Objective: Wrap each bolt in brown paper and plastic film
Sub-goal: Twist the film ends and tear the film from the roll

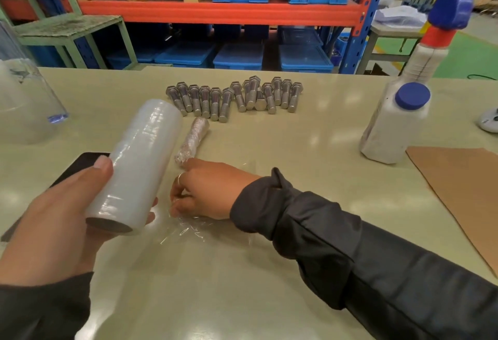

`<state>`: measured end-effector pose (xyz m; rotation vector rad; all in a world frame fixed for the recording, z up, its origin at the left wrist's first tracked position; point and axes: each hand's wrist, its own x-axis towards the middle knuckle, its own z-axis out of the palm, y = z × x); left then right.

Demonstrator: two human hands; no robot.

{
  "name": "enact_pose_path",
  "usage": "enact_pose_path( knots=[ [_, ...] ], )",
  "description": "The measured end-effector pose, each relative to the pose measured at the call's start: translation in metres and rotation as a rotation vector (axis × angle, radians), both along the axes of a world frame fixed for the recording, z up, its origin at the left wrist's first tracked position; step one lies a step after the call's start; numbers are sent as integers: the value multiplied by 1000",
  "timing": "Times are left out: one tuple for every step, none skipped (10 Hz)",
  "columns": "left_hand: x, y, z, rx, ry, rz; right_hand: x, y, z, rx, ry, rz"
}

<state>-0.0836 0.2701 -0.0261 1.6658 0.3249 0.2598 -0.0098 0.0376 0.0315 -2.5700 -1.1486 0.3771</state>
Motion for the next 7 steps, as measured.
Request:
enact_pose_path(
  knots=[
    [-11, -46, 25, -77, -20, -85, 0, -11, 0, 130, 71, -77],
    [-8, -80, 44, -125, -65, -99, 6, -30, 11, 388, 249, -219],
    [-10, -107, 53, -27, -60, -74, 8, -45, 21, 750, 642, -414],
    [-14, -135, 58, 129, -66, -48, -1, -47, 22, 860, 930, -511],
    [-16, -145, 57, 293, -29, -100, -7, -46, 21, 801, 858, -590],
    [-8, -134, 56, 208, -52, -135, -11, -46, 20, 697, 664, -605],
    [3, -122, 49, 526, -42, -188, -19, -47, 22, 709, 584, -582]
  ],
)
